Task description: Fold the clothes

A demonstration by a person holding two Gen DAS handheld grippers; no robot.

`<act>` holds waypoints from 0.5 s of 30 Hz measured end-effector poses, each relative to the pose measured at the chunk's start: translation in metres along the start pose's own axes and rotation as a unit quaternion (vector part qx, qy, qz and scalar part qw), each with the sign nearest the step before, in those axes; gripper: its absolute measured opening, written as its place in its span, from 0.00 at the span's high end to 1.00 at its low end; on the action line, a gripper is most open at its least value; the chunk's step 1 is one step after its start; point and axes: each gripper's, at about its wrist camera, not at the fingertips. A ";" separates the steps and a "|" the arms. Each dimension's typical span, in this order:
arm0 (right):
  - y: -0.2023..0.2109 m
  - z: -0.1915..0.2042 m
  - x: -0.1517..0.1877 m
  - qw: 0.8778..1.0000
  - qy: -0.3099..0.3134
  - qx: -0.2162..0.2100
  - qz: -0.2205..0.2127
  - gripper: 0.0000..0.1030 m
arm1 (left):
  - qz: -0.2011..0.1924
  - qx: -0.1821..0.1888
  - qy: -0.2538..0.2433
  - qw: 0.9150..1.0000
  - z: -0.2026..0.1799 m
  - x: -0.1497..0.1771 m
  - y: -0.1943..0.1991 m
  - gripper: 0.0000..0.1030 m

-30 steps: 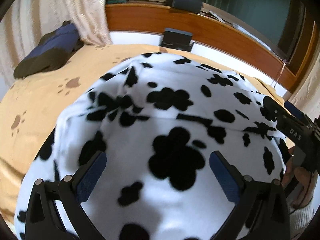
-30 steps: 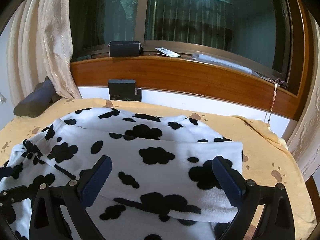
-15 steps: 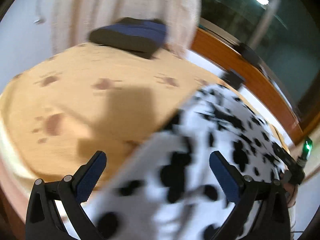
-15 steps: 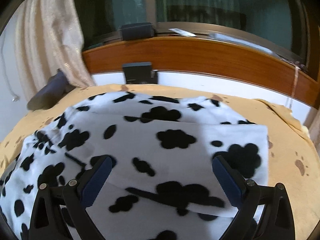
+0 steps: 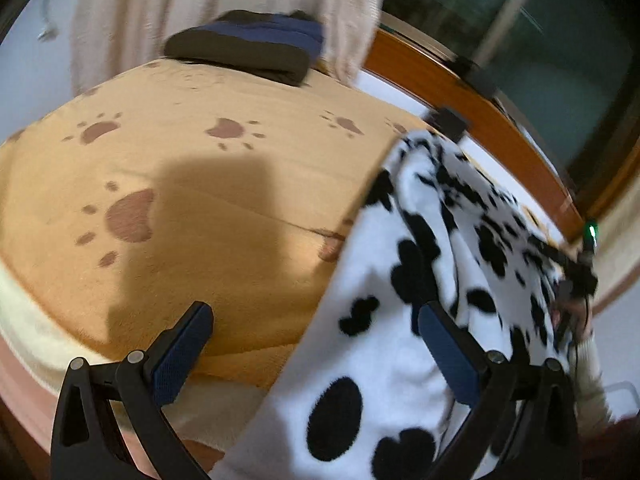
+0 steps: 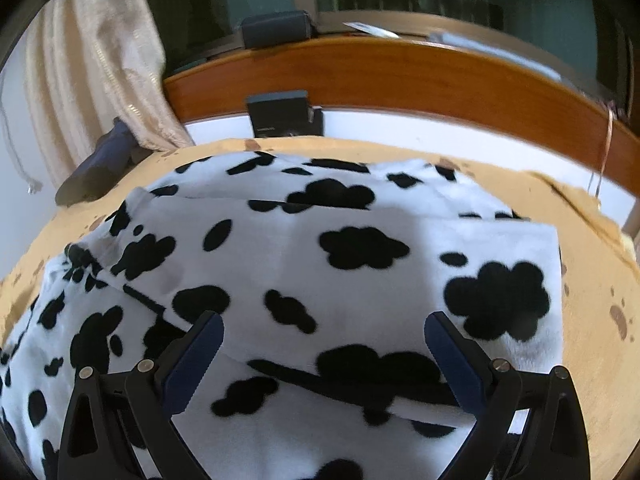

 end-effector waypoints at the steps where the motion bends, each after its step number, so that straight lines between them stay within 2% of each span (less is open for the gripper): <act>1: -0.001 -0.002 0.000 1.000 -0.005 0.000 0.002 0.01 | 0.004 0.002 -0.008 1.000 0.000 0.002 0.000 0.01; 3: -0.002 -0.004 0.000 1.000 -0.009 -0.004 0.003 0.01 | 0.010 -0.001 -0.028 1.000 -0.003 0.006 0.000 0.06; 5: -0.003 -0.002 0.000 1.000 -0.006 -0.003 0.005 0.01 | 0.013 -0.013 -0.047 0.999 -0.004 0.010 0.004 0.23; 6: -0.003 -0.001 0.000 1.000 -0.003 -0.003 0.005 0.01 | 0.015 -0.019 -0.053 0.998 -0.004 0.012 0.006 0.29; 8: -0.002 0.001 0.000 1.000 0.003 -0.001 0.004 0.01 | 0.021 -0.020 -0.056 0.998 -0.002 0.014 0.010 0.49; 11: -0.002 0.002 0.000 1.000 0.006 0.001 0.002 0.01 | 0.031 -0.018 -0.061 0.998 -0.003 0.018 0.013 0.66; 13: -0.001 0.003 0.000 1.000 0.006 0.002 0.002 0.01 | 0.037 -0.019 -0.074 0.996 -0.008 0.021 0.014 0.73; 15: -0.001 0.003 0.000 1.000 0.006 0.003 0.002 0.01 | 0.039 -0.024 -0.089 0.995 -0.014 0.022 0.015 0.76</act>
Point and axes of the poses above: each gripper's, at about its wrist camera, not at the fingertips, and y roughly against the way its jaws point, z to its left, x to its underside, and after that the axes turned 5 degrees about -x, right-handed
